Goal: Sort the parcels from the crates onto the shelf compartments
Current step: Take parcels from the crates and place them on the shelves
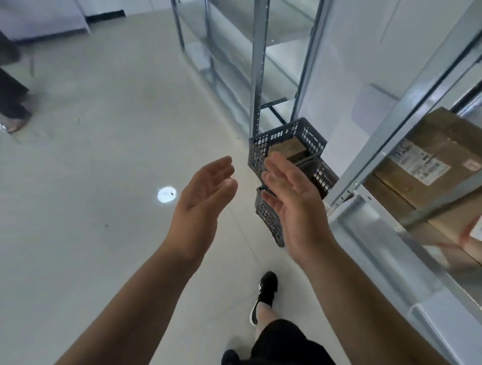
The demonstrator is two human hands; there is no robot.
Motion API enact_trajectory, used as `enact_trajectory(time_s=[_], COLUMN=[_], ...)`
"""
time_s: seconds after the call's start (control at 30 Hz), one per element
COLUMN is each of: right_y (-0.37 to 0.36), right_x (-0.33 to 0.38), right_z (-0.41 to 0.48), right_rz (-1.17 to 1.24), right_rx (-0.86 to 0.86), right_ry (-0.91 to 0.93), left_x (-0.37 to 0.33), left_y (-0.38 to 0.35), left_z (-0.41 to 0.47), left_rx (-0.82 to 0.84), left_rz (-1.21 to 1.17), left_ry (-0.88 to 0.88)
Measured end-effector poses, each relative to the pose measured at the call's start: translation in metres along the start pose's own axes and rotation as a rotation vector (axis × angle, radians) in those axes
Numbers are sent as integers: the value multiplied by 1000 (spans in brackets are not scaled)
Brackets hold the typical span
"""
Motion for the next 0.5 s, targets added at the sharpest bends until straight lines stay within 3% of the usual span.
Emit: enact_trajectory(time_s=[0.5], right_y=[-83], right_x=[-1], right_z=[253], right_rz=[65], right_rx=[113], right_ry=[-191], left_x=[-24], left_y=[-15], left_z=[260], left_rx=[-200], left_rz=[60], left_ry=[48])
Point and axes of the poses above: each hand's wrist, its own z-axis towards the middle knuckle, its own y-axis out of the back of the hand, x = y × z, the point moved 10 cm from there along z, towards the middle knuckle, and after that the axes turned 9 degrees about -x, right-handed, at the moved point
